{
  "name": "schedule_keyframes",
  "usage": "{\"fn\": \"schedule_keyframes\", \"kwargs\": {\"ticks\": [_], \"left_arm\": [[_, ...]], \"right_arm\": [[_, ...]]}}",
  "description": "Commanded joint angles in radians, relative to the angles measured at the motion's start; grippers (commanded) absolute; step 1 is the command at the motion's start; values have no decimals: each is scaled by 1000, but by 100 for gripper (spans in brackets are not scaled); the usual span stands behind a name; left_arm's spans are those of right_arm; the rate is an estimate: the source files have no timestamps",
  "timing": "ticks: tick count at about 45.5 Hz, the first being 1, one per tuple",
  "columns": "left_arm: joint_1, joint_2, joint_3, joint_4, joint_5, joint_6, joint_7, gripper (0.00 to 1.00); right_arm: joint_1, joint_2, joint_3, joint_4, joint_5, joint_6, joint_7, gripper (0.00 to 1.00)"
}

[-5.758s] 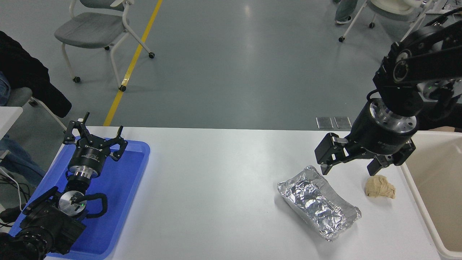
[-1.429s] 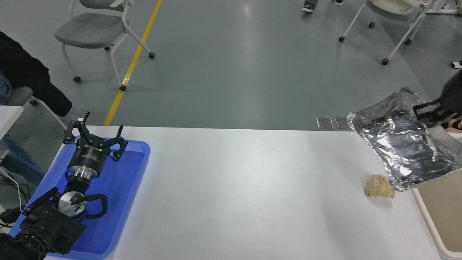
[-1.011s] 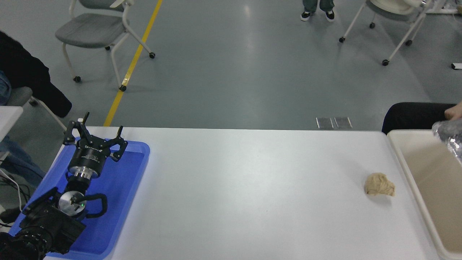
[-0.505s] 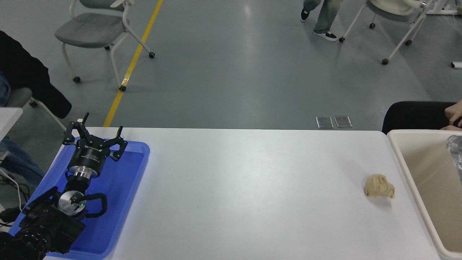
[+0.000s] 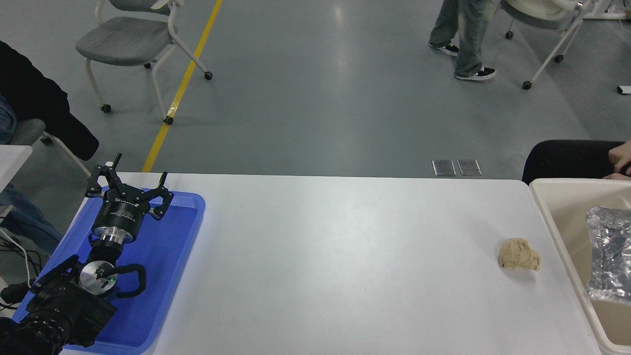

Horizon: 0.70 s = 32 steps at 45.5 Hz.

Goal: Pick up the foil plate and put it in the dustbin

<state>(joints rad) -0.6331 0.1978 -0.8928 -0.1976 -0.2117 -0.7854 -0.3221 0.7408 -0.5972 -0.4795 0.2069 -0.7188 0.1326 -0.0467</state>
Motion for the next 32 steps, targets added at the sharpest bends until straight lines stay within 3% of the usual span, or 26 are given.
{"fn": "schedule_keyframes", "kwargs": {"ticks": [1, 7, 10, 11, 12, 13, 14, 32], "left_arm": [[0, 0, 0, 3, 0, 0, 0, 100], [-2, -1, 0, 3, 0, 0, 1, 100], [-2, -3, 0, 0, 0, 0, 1, 100], [-2, -3, 0, 0, 0, 0, 1, 100], [-2, -3, 0, 0, 0, 0, 1, 100], [-2, -1, 0, 0, 0, 0, 1, 100], [0, -1, 0, 0, 0, 0, 1, 100], [-2, -3, 0, 0, 0, 0, 1, 100]], "right_arm": [[-29, 30, 7, -21, 15, -2, 18, 0], [-18, 37, 7, -21, 16, -2, 19, 0], [-17, 46, 7, -23, 16, -1, 22, 13], [-17, 48, 5, -23, 16, 1, 22, 25], [-15, 48, 7, -20, 16, 2, 22, 48], [-17, 48, 5, -20, 16, 2, 24, 87], [-15, 50, 7, -20, 16, 2, 22, 100], [117, 42, -45, 118, 9, 21, 22, 100]]}}
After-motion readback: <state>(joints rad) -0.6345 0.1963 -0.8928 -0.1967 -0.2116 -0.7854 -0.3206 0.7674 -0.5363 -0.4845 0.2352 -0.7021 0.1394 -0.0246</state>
